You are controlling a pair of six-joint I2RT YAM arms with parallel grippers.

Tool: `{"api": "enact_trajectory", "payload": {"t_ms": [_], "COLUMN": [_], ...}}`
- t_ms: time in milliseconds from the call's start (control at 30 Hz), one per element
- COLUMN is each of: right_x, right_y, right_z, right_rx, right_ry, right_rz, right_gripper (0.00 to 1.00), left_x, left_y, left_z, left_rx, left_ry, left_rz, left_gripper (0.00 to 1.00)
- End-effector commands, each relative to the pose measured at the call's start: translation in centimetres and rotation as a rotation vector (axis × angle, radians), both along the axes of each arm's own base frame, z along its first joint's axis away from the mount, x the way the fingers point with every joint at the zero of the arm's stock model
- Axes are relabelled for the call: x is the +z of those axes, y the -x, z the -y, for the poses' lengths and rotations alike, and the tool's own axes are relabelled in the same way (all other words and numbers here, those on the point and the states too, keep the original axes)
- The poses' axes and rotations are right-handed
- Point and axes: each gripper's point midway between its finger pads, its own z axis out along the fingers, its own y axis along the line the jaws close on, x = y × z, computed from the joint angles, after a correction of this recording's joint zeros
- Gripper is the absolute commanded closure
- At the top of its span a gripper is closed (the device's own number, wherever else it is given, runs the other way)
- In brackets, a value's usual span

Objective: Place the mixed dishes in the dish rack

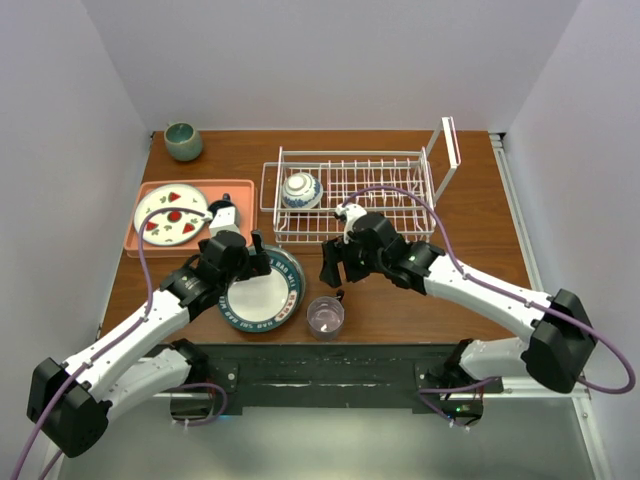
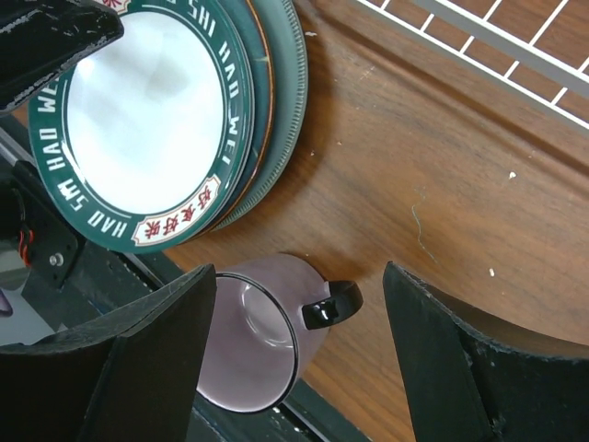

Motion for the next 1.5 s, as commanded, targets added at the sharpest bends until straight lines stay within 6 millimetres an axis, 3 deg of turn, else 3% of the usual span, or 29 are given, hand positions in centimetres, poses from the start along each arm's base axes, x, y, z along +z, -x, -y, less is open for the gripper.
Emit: {"api": "enact_trajectory", "payload": {"t_ms": [0,100,233,500,833,1000,1167,1233,1267,1300,1333,1467], "right_x": [0.8,-0.2,-1.5,-2.6,-4.1,-6.0,-7.8,-8.0,-7.8,-7.7,-7.4,-5.2], "right_y": [-0.7,-0.9,-0.6,3.8,4.8,5.0,5.5,5.6,5.4,5.3,5.1,4.0], "right_z": [-1.1,-1.7,-0.4,1.1,1.5,1.3,1.6,1.7,1.9,2.0,2.0,2.2], "right_rx": [0.017,0.009,-0.024,0.089,0.088,0.092,0.083,0.075,0.064,0.053,0.043,-0.007], "right_ry": [-0.005,0.02,0.096,0.238,0.262,0.284,0.317,0.318,0.319,0.321,0.32,0.289], "right_rz": [0.019,-0.012,-0.034,-0.098,-0.117,-0.146,-0.186,-0.193,-0.184,-0.18,-0.17,-0.1], "right_gripper": [0.23,0.27,0.31,0.32,0.36,0.55,0.64,0.76,0.8,0.93,1.0,1.0], "left_x": [1.1,1.2,1.3,2.0,1.6,1.6,1.8,2.0,2.0,2.0,2.1,2.4], "left_y": [-0.7,-0.7,-0.7,-1.1,-1.3,-1.3,-1.2,-1.2,-1.2,-1.2,-1.3,-1.4], "left_z": [-0.1,0.0,0.0,1.0,1.0,1.2,1.4,1.5,1.6,1.6,1.7,2.4], "left_rx": [0.009,0.009,0.004,-0.058,-0.065,-0.072,-0.08,-0.081,-0.084,-0.085,-0.087,-0.111], "left_ry": [0.003,0.008,0.012,0.004,-0.01,0.0,0.009,0.016,0.018,0.02,0.023,0.046], "left_rz": [0.039,0.039,0.043,0.058,0.048,0.046,0.052,0.057,0.058,0.057,0.062,0.066], "left_gripper": [0.0,0.0,0.0,0.0,0.0,0.0,0.0,0.0,0.0,0.0,0.0,0.0]}}
